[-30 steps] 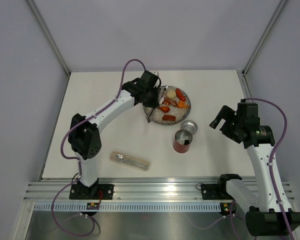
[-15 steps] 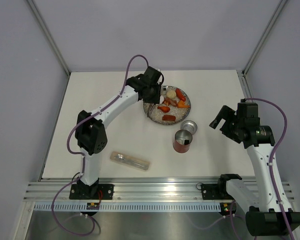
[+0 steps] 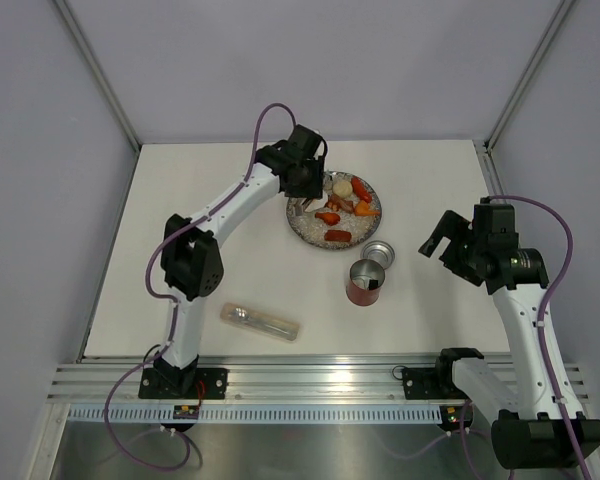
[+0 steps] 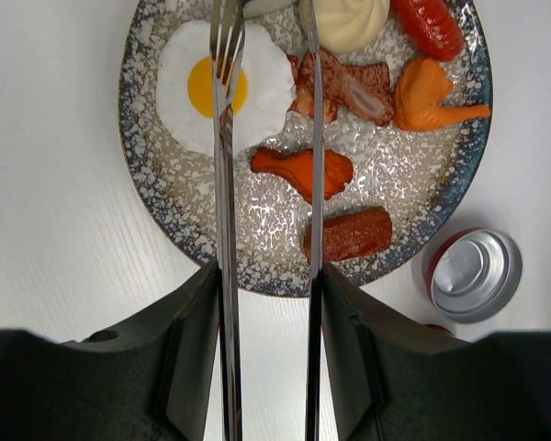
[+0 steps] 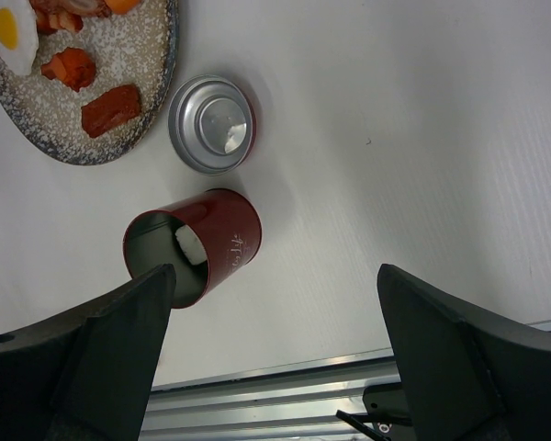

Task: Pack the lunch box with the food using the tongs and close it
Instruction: Pick up the fake food from the plate, then place the fake food in the packing box, then pick up the fake food from the plate.

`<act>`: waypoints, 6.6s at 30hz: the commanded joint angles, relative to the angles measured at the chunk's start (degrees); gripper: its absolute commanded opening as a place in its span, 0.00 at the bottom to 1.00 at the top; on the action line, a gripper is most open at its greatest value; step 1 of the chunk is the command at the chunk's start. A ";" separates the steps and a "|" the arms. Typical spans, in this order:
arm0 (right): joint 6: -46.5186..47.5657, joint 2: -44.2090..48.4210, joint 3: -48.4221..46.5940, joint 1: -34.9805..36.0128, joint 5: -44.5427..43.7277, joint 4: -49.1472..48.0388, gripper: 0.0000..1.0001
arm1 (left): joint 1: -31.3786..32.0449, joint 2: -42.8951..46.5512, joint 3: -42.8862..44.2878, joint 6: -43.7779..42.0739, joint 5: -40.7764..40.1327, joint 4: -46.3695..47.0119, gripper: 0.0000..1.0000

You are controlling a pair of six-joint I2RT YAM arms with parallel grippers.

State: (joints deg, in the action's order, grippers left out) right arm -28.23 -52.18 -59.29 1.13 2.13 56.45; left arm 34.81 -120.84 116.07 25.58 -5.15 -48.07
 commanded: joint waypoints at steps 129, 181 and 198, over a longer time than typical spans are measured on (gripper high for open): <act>0.72 0.50 -0.57 0.11 -0.81 -1.16 0.99 | 27.95 30.75 -25.63 -5.28 5.41 -1.50 0.54; 1.16 -0.90 -3.29 0.11 -1.43 0.07 0.99 | 10.55 13.26 -1.65 -6.77 -11.46 -5.28 0.45; 0.98 -0.38 -3.47 0.19 -1.52 1.04 0.99 | 6.94 0.78 11.03 -7.13 -3.82 -5.98 0.54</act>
State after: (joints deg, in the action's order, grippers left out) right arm -27.99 -53.28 -61.25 1.13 0.99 57.10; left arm 41.82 -120.27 125.54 19.27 -11.09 -55.70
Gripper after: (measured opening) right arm 0.993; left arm 0.556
